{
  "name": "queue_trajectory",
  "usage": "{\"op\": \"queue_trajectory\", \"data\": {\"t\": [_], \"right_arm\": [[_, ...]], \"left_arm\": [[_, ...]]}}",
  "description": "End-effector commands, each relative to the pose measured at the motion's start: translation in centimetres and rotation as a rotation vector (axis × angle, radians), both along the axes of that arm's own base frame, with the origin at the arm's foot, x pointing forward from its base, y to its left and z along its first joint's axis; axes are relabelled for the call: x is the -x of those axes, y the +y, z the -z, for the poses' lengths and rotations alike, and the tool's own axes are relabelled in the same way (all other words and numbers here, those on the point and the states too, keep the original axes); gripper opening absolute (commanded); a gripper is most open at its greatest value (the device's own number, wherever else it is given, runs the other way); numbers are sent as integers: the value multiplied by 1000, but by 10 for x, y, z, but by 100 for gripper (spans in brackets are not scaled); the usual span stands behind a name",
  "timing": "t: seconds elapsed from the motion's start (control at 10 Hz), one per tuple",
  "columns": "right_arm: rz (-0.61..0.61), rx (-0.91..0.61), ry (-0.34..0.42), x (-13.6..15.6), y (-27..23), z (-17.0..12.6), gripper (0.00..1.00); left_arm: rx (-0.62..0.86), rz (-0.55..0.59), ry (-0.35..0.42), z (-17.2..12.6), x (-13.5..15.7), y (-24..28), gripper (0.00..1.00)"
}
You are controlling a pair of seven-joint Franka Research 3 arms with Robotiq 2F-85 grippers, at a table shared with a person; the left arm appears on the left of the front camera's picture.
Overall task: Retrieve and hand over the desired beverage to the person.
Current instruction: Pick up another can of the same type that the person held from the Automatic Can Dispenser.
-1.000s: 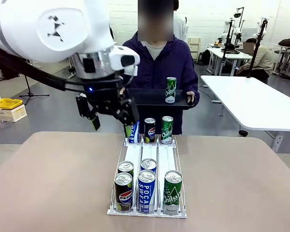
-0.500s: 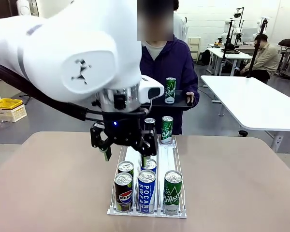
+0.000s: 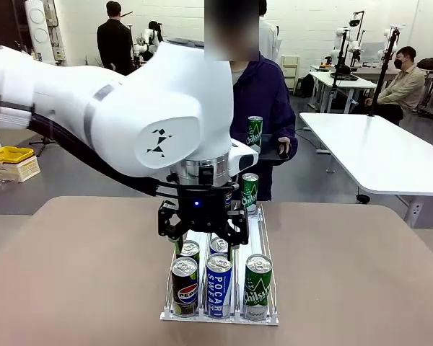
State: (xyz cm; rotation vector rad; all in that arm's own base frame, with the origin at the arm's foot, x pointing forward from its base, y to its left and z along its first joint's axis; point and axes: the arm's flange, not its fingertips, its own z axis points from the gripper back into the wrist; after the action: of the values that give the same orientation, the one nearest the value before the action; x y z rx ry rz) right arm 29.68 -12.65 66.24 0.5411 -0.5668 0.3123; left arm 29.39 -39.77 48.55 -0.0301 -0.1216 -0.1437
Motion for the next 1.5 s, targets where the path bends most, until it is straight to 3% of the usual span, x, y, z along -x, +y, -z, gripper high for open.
{"op": "queue_trajectory", "data": {"t": [0.0,1.4], "right_arm": [[-2,9,-3,-4,-1,0,100],[-2,9,-3,-4,-1,0,100]], "left_arm": [[2,-41,-28,1,-8,-19,100],[-3,6,56,41,-23,-17,100]]}}
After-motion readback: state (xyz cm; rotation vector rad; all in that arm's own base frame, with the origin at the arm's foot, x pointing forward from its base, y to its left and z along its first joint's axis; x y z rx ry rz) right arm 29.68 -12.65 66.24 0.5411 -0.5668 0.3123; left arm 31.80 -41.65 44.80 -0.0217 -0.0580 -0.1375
